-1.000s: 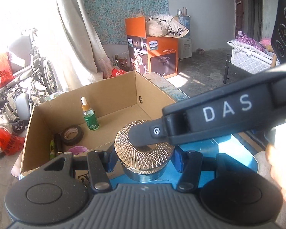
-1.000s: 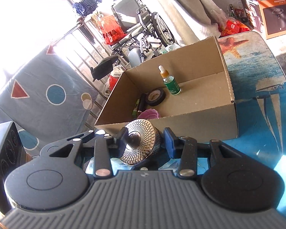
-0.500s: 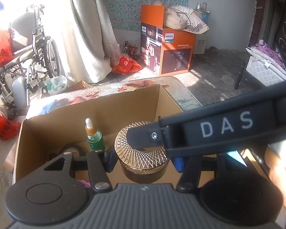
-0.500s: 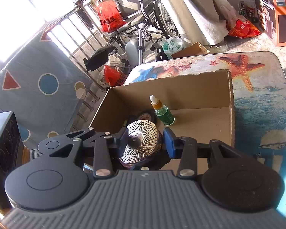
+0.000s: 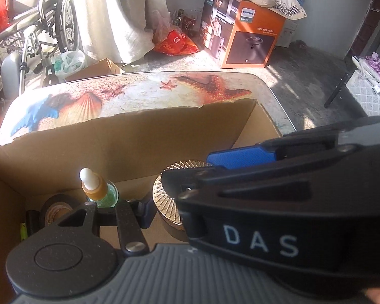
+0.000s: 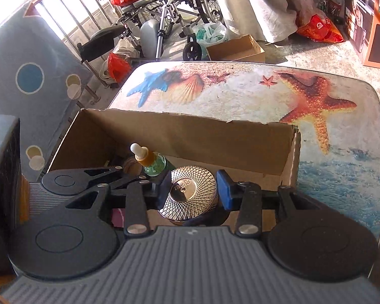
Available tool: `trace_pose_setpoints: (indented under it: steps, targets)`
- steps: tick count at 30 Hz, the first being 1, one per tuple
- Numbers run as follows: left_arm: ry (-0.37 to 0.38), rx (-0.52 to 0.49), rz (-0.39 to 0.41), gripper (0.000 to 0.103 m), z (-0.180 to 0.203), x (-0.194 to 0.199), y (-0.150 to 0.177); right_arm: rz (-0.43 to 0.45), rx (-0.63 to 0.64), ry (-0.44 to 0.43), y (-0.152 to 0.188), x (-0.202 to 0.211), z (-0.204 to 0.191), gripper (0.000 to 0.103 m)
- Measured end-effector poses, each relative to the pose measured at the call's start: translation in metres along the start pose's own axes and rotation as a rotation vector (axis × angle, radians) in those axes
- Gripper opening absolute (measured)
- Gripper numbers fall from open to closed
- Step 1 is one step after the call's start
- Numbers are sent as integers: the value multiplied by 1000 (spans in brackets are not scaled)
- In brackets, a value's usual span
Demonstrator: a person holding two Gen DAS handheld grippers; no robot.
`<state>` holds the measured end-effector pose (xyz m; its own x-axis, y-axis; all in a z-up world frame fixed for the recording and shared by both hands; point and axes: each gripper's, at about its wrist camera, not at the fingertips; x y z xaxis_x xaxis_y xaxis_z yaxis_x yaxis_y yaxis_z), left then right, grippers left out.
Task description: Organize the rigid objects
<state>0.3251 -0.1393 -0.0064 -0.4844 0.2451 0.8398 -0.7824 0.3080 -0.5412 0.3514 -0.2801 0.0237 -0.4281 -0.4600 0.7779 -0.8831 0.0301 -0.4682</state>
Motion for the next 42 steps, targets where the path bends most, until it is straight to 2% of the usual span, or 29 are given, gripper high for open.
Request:
trace_pose_setpoints:
  steps: [8,15,18,22,27,33,37,39,42]
  targets:
    - [39,58,-11,59,-10,-13,-10,19,56,45,-14,-12,0,34]
    - [37,38,4,59,-4,-8,-11,40,47,33,-13,-12,0,35]
    - [37,20,24,61,2,4,-9,72,26,8,-8,1,1,35]
    - [32,-13,71,64,12,31,1,152,-19,-44,6,38,0,36]
    - [63,-58,126,68,24,77,28,345,-58,-98,59,115,-8,36]
    - [54,-104,187,70,33,134,80,483,-177,-265,143,181,-7,42]
    - [42,-130,205,73,34,163,124,493,-235,-311,200,193,-5,47]
    - [38,-128,200,75,33,171,143,465,-258,-312,221,189,-6,50]
    - [47,-123,201,82,32,176,169,397,-284,-316,244,171,-11,54]
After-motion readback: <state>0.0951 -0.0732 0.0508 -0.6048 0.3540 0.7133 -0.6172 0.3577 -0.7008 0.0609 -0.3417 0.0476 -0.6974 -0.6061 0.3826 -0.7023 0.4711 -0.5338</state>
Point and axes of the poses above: each gripper's, at about its wrist camera, not at the fingertips, and x roughly against the way its jaws point, z to its right, y to its underside, and after that the axes turned 8 degrees about -x, right-handed
